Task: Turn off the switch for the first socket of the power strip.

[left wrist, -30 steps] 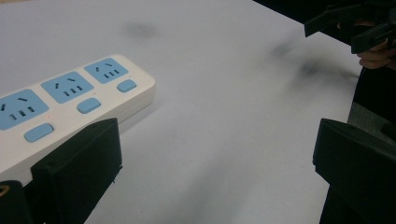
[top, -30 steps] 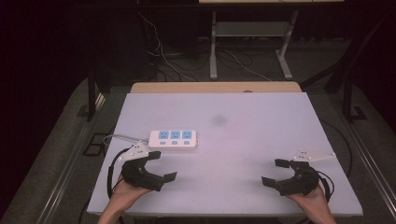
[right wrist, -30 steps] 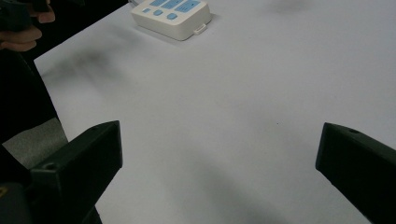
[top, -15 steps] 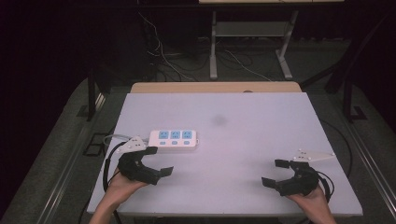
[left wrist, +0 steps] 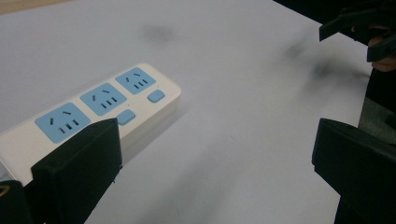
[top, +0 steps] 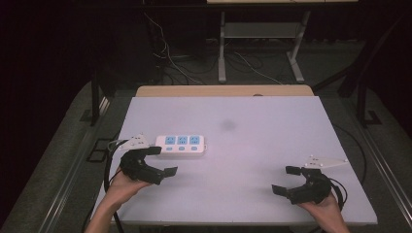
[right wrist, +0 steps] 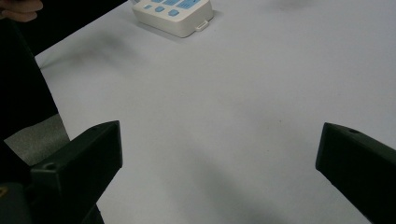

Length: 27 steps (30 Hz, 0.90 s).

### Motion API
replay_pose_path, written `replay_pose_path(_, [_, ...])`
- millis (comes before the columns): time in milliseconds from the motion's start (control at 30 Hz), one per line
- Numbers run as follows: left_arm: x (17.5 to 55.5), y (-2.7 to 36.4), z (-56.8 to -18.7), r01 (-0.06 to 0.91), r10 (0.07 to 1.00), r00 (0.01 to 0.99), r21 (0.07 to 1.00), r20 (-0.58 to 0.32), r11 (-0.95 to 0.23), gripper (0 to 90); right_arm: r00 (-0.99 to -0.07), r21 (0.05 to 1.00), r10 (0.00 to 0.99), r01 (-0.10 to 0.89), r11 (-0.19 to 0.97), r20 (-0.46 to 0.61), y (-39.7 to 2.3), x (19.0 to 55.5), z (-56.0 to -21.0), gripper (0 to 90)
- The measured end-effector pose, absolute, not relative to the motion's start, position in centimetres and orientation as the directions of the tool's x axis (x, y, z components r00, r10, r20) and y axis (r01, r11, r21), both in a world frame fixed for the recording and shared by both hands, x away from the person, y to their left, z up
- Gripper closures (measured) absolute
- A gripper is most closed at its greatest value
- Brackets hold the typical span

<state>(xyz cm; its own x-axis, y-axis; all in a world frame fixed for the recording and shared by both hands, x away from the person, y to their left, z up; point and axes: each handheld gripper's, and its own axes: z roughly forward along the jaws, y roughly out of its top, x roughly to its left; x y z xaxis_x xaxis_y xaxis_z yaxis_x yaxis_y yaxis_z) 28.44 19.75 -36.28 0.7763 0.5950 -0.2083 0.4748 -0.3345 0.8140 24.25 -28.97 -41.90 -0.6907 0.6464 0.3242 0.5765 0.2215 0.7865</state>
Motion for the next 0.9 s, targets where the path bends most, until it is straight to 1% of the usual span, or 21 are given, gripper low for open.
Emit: replay_pose_path(900, [32.2, 19.3, -33.5, 0.473, 0.592, 0.791, 0.768, -0.155, -0.431, 0.4, -0.695, 0.783, 0.642, 0.578, 0.23, 0.325, -28.9, 24.2, -41.9, 0.3])
